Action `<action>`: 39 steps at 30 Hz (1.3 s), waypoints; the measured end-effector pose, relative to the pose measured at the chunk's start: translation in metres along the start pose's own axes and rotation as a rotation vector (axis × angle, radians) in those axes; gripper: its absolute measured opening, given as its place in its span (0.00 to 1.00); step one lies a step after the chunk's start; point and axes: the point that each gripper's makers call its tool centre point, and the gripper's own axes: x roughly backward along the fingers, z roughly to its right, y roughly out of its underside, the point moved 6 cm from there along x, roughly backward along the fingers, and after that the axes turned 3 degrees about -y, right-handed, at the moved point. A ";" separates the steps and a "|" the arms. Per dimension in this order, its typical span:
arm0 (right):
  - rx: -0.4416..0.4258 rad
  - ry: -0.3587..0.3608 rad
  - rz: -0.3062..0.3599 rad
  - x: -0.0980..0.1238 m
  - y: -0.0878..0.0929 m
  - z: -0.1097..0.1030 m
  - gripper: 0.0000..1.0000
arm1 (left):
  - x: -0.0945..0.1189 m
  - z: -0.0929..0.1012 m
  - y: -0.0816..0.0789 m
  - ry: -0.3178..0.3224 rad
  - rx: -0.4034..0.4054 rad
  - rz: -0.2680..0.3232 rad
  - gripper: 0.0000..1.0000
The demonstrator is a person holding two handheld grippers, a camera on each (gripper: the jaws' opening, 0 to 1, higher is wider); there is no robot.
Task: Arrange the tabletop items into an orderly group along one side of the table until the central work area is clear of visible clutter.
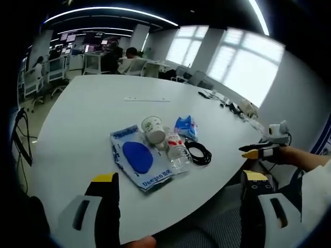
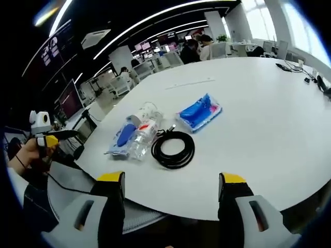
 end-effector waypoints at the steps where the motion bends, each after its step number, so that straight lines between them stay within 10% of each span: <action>1: 0.003 0.001 0.001 -0.001 0.000 -0.001 0.71 | 0.002 0.000 0.001 0.002 -0.001 0.001 0.94; 12: 0.050 -0.028 -0.033 -0.009 -0.010 -0.002 0.69 | 0.006 0.002 -0.010 -0.009 0.005 0.059 0.92; 39: 0.098 -0.160 -0.087 -0.041 -0.037 0.002 0.67 | -0.033 0.010 -0.001 -0.088 -0.015 -0.040 0.91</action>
